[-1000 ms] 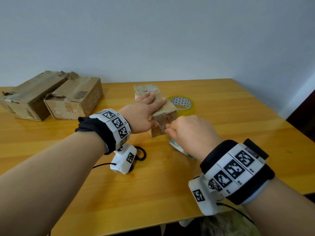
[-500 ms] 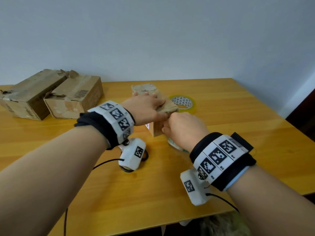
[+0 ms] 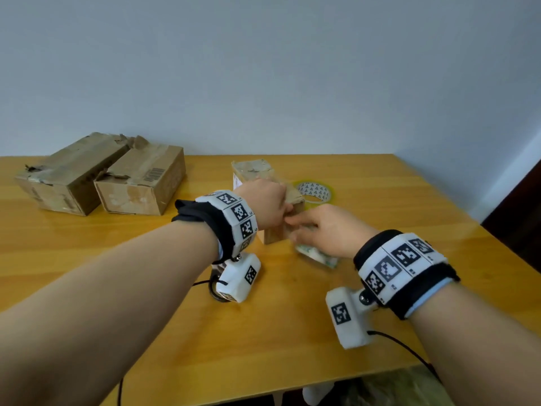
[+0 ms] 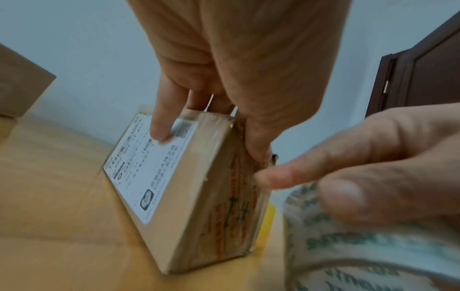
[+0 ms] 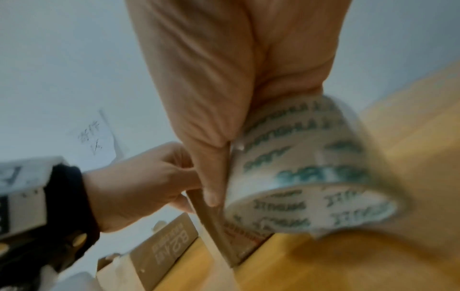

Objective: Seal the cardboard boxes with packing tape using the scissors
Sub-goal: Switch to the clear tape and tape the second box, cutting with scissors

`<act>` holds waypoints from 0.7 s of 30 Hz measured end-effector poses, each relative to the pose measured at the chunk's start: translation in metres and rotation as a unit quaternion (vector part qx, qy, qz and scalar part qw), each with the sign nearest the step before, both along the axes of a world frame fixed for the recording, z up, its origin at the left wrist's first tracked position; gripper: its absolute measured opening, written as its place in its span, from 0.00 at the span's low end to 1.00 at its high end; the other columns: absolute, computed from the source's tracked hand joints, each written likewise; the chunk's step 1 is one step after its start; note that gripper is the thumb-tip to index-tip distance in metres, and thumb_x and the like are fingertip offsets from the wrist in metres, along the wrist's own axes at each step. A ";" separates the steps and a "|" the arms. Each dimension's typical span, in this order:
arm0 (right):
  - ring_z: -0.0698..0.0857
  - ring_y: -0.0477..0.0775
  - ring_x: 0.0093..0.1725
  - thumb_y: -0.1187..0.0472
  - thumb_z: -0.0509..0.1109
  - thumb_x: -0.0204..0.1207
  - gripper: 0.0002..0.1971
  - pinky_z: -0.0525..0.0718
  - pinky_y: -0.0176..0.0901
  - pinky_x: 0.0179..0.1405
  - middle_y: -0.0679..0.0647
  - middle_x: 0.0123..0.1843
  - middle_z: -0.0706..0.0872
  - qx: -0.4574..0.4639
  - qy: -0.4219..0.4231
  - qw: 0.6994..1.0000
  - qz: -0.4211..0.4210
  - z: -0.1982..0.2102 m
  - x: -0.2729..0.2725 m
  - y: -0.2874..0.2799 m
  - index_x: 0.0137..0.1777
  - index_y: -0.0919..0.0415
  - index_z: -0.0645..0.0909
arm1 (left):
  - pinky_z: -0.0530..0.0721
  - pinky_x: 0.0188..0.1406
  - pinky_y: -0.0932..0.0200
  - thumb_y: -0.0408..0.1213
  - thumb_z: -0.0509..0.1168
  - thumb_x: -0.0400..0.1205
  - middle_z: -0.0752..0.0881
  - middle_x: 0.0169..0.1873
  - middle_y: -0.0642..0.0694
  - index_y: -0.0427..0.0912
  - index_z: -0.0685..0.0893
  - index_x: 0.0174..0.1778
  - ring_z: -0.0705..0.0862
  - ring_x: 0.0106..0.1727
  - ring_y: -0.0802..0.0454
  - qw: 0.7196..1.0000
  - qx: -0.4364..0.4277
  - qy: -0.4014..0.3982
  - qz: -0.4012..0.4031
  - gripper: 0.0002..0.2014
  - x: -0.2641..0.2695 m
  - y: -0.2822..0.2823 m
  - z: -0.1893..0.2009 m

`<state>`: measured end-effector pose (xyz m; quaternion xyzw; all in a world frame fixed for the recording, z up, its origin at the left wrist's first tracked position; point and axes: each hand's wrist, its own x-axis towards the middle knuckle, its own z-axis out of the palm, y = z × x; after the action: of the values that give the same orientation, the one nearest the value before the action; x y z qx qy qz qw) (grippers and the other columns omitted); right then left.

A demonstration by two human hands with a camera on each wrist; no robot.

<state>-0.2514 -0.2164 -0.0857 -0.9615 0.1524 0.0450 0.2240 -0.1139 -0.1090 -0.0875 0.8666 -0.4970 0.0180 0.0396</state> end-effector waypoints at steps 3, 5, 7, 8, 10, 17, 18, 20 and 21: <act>0.84 0.48 0.69 0.46 0.73 0.80 0.28 0.83 0.53 0.69 0.47 0.75 0.82 0.109 -0.091 0.990 -0.003 0.017 -0.013 -0.001 0.80 0.44 0.74 | 0.76 0.40 0.54 0.45 0.56 0.87 0.86 0.46 0.41 0.41 0.83 0.48 0.82 0.46 0.45 0.999 -0.019 0.019 0.023 0.14 0.010 0.005 0.030; 0.90 0.50 0.59 0.46 0.77 0.76 0.31 0.88 0.58 0.62 0.50 0.65 0.88 0.182 -0.144 0.973 -0.014 0.036 -0.018 0.000 0.79 0.42 0.74 | 0.79 0.41 0.54 0.45 0.56 0.88 0.88 0.47 0.39 0.37 0.86 0.50 0.85 0.47 0.41 0.993 -0.060 0.076 0.063 0.17 0.018 0.010 0.058; 0.92 0.54 0.50 0.43 0.82 0.67 0.35 0.90 0.61 0.56 0.55 0.54 0.91 0.223 -0.209 0.952 -0.015 0.062 -0.020 0.002 0.75 0.40 0.75 | 0.89 0.46 0.46 0.45 0.56 0.89 0.88 0.49 0.36 0.33 0.86 0.54 0.89 0.47 0.37 0.971 -0.113 0.186 0.097 0.20 0.025 0.017 0.080; 0.93 0.55 0.48 0.42 0.83 0.63 0.36 0.91 0.61 0.54 0.56 0.50 0.91 0.239 -0.242 0.940 -0.010 0.075 -0.020 0.003 0.73 0.40 0.77 | 0.90 0.49 0.41 0.45 0.56 0.89 0.88 0.50 0.34 0.31 0.85 0.56 0.90 0.48 0.35 0.951 -0.137 0.255 0.107 0.20 0.027 0.021 0.088; 0.93 0.54 0.45 0.42 0.81 0.61 0.34 0.91 0.53 0.48 0.54 0.44 0.90 0.270 -0.281 0.921 0.002 0.099 -0.018 0.009 0.69 0.42 0.79 | 0.89 0.53 0.37 0.46 0.57 0.89 0.89 0.50 0.33 0.30 0.84 0.57 0.90 0.51 0.34 0.912 -0.155 0.361 0.118 0.21 0.030 0.029 0.097; 0.91 0.53 0.38 0.49 0.72 0.80 0.16 0.88 0.41 0.37 0.54 0.34 0.90 0.362 -0.288 0.887 -0.016 0.106 0.001 0.029 0.64 0.53 0.83 | 0.81 0.66 0.32 0.51 0.63 0.79 0.90 0.52 0.32 0.32 0.85 0.57 0.88 0.54 0.36 0.876 -0.149 0.444 0.116 0.24 0.038 0.042 0.087; 0.91 0.54 0.37 0.49 0.71 0.82 0.15 0.89 0.43 0.37 0.54 0.33 0.90 0.365 -0.296 0.882 -0.032 0.105 0.005 0.028 0.64 0.54 0.83 | 0.84 0.64 0.36 0.50 0.62 0.84 0.90 0.54 0.34 0.36 0.85 0.58 0.88 0.57 0.37 0.884 -0.161 0.423 0.115 0.20 0.039 0.042 0.086; 0.90 0.54 0.35 0.47 0.70 0.83 0.14 0.88 0.45 0.35 0.54 0.32 0.90 0.364 -0.306 0.878 -0.056 0.106 0.013 0.026 0.62 0.55 0.83 | 0.80 0.70 0.43 0.47 0.58 0.89 0.85 0.65 0.39 0.42 0.82 0.68 0.83 0.67 0.41 0.916 -0.184 0.342 0.099 0.18 0.042 0.042 0.084; 0.90 0.54 0.35 0.46 0.70 0.83 0.15 0.88 0.45 0.34 0.53 0.32 0.90 0.359 -0.306 0.879 -0.063 0.108 0.017 0.025 0.61 0.56 0.83 | 0.75 0.76 0.45 0.42 0.58 0.89 0.80 0.73 0.41 0.44 0.77 0.76 0.78 0.74 0.44 0.920 -0.205 0.325 0.082 0.19 0.042 0.042 0.083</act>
<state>-0.2344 -0.1912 0.0221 -0.7694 0.1099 -0.2145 0.5915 -0.0717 -0.0669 -0.0041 0.8355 -0.3697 -0.1601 0.3737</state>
